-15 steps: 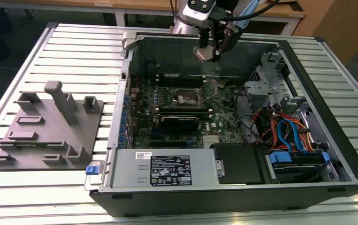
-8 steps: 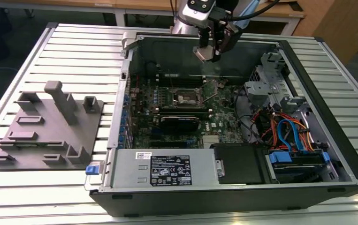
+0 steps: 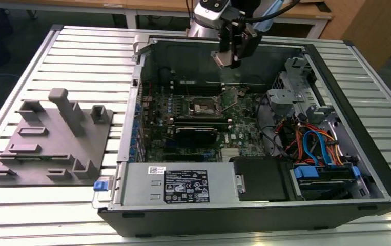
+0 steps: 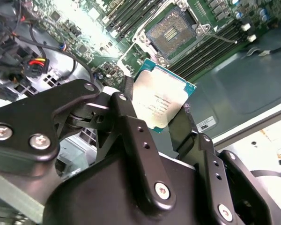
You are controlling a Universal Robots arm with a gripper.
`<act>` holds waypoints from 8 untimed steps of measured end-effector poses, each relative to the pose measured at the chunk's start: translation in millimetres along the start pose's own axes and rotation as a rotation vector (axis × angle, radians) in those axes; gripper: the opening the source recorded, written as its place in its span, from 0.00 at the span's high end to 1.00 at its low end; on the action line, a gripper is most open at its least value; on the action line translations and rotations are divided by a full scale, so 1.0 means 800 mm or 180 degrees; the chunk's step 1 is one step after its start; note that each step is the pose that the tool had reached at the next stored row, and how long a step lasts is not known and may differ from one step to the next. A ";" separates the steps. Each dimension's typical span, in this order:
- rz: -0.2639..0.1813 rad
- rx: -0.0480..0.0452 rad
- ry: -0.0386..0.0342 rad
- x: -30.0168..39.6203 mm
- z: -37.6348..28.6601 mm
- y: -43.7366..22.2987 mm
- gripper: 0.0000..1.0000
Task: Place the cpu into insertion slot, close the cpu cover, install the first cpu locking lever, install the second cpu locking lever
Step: 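Place the cpu into insertion slot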
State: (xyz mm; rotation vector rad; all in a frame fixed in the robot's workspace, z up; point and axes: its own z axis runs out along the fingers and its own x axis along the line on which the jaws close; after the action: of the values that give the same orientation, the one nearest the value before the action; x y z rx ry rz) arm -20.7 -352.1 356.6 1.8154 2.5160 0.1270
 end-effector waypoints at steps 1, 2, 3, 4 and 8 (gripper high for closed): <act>0.0028 -0.0001 -0.0002 0.0000 0.0000 0.0000 0.46; 0.0039 -0.0001 -0.0003 0.0000 0.0000 0.0000 0.46; 0.0042 -0.0001 -0.0004 0.0000 0.0000 0.0000 0.46; 0.0042 -0.0001 -0.0004 0.0000 0.0001 0.0000 0.46; 0.0043 -0.0001 -0.0004 0.0000 0.0001 0.0000 0.46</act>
State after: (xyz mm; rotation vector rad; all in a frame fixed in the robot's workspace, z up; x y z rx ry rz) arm -20.7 -352.0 356.5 1.8323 2.5030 0.1267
